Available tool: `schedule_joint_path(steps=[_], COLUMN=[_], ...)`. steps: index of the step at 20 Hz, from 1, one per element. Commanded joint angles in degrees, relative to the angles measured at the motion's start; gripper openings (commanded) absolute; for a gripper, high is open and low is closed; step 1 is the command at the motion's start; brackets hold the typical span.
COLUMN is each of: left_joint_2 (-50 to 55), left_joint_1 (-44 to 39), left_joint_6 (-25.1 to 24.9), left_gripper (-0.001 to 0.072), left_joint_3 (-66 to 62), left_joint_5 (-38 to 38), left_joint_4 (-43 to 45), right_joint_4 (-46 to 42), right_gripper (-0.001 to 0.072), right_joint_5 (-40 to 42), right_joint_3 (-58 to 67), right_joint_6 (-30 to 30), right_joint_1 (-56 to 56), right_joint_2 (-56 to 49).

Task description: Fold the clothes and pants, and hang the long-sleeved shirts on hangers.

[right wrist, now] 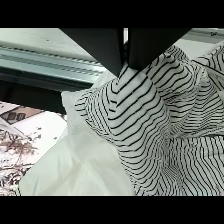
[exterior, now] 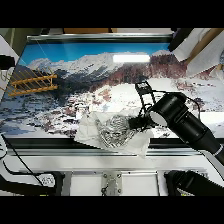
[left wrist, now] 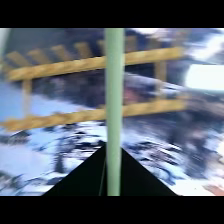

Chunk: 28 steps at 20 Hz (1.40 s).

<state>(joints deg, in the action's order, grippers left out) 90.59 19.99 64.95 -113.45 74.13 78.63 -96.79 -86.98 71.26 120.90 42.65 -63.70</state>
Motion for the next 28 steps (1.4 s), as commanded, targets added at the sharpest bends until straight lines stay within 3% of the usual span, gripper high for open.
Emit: schedule_joint_path(steps=[1,4,9,13,20,23,28], left_joint_2=[-5.6,-8.6,-16.5,-21.8,-35.0,-41.4,-46.2], left_joint_1=[-3.9,-7.2,-11.7,-11.6,-11.6,-11.6,-14.4], left_joint_6=[-14.3,-20.0,-22.4,-36.3,-43.4,-47.5,-48.7], left_gripper=[0.0011,0.0011,0.0011,0.001,0.001,0.001,0.0011], left_joint_3=[0.0,2.3,18.1,30.0,51.5,58.5,67.1], left_joint_5=[14.2,21.3,22.3,27.1,27.9,28.0,29.1], left_joint_4=[-16.0,-20.4,-11.2,-11.3,-11.9,-17.0,-18.2], right_joint_4=[0.0,0.0,0.0,0.0,0.0,0.0,0.0], right_gripper=[0.0019,0.0019,0.0019,0.0019,0.0019,0.0019,0.0019], right_joint_5=[0.0,0.0,0.0,0.0,0.0,0.0,0.0], right_joint_3=[0.0,0.0,0.0,0.0,0.0,0.0,0.0], right_joint_6=[0.0,0.0,0.0,0.0,0.0,0.0,0.0], right_joint_1=[0.0,0.0,0.0,0.0,0.0,0.0,0.0], right_joint_2=[0.0,0.0,0.0,0.0,0.0,0.0,0.0])
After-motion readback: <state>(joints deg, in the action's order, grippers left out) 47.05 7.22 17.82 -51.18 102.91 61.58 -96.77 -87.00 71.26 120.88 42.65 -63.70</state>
